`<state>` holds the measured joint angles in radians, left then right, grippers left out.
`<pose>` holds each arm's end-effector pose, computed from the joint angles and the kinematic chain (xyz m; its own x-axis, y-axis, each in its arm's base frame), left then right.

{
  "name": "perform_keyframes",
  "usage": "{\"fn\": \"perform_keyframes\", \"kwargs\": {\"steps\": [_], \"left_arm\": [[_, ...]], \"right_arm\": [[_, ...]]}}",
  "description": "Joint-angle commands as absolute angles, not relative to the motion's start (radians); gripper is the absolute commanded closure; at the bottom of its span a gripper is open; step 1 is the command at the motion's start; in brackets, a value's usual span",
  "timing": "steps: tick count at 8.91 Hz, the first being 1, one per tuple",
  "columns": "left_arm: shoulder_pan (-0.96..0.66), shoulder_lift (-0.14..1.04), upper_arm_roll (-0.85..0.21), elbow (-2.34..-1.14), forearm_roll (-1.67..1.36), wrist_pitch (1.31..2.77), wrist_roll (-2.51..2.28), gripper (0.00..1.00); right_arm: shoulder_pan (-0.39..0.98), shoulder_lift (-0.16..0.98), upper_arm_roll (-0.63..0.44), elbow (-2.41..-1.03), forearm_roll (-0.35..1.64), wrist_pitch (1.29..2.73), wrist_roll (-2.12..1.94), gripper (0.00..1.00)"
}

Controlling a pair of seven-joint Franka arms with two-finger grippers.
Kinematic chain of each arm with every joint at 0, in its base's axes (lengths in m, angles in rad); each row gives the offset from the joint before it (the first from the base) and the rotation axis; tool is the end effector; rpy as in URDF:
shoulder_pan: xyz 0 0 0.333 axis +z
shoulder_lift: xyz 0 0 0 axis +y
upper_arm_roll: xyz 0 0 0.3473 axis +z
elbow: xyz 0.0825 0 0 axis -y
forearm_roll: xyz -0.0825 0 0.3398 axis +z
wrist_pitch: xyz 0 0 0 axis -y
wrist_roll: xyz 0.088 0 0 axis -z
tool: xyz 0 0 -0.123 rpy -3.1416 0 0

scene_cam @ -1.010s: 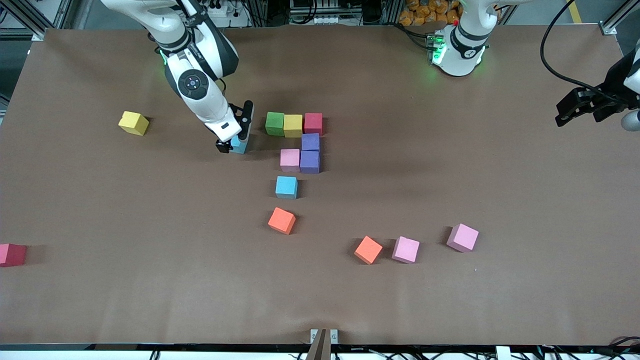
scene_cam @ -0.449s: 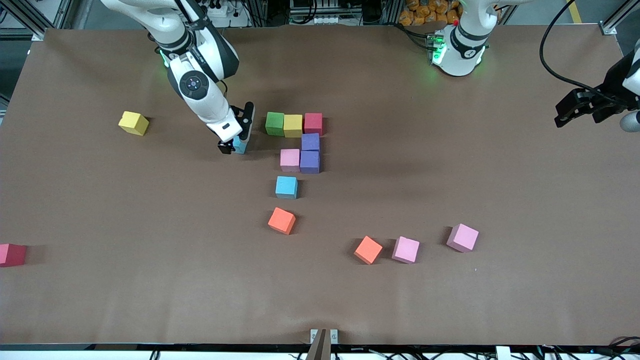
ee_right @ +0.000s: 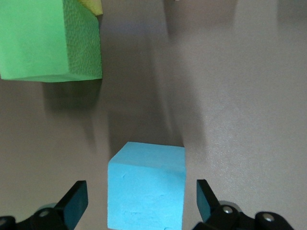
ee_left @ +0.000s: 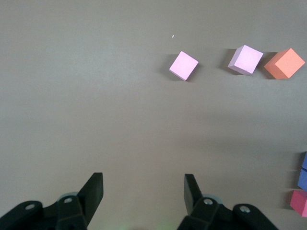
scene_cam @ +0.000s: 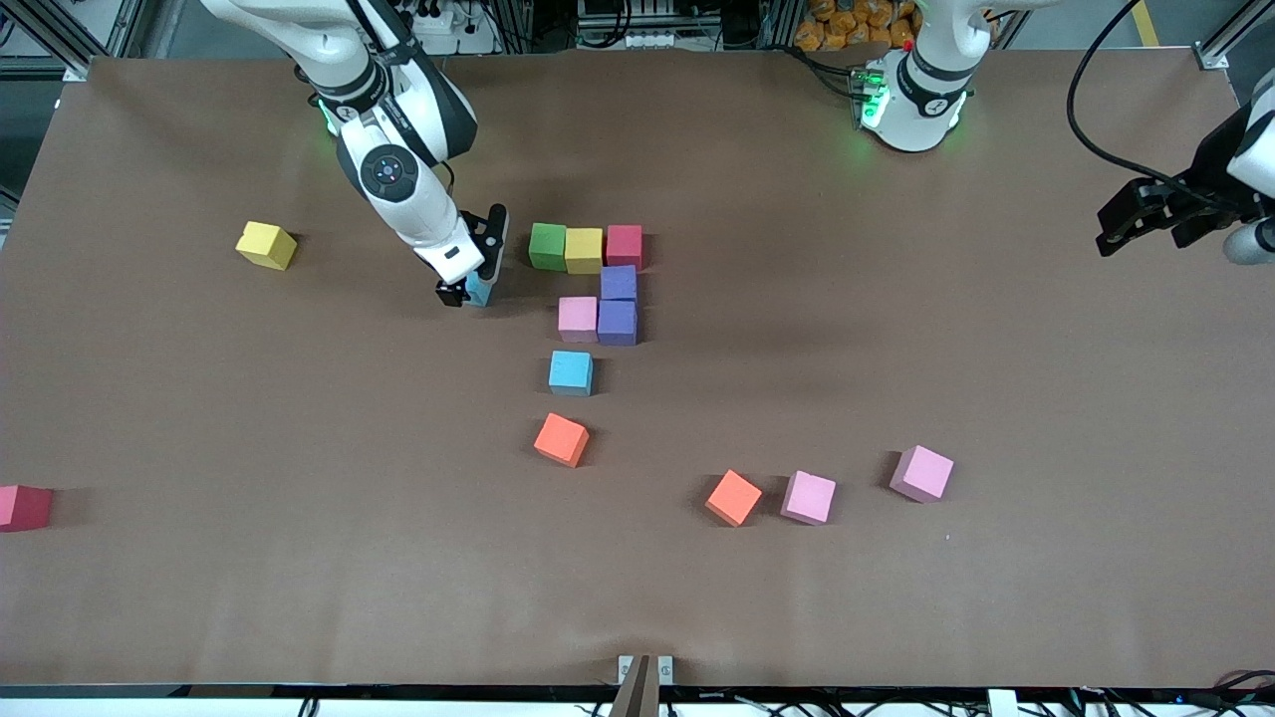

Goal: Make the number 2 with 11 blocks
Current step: 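Close the right gripper on the cyan cube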

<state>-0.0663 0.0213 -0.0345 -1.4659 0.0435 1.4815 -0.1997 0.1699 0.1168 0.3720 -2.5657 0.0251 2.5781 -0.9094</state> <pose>0.5069 -0.0453 0.6657 0.9947 0.1024 0.0030 0.1025 -0.9938 -0.0429 0.3609 0.2189 0.2721 0.1402 0.9900 -0.0174 0.9839 -0.1413 -0.1097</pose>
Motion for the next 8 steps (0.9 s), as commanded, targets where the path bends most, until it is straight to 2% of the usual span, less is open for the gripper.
{"fn": "perform_keyframes", "kwargs": {"steps": [1,8], "left_arm": [[-0.069,0.048,-0.032,-1.443,0.025,1.512,-0.235,0.23],[-0.051,0.049,-0.026,-1.443,-0.028,1.512,-0.233,0.23]], "right_arm": [[0.152,0.133,0.388,-2.58,0.031,2.612,-0.922,0.0],[0.147,0.153,0.388,-2.599,0.031,2.64,-0.923,0.01]]}}
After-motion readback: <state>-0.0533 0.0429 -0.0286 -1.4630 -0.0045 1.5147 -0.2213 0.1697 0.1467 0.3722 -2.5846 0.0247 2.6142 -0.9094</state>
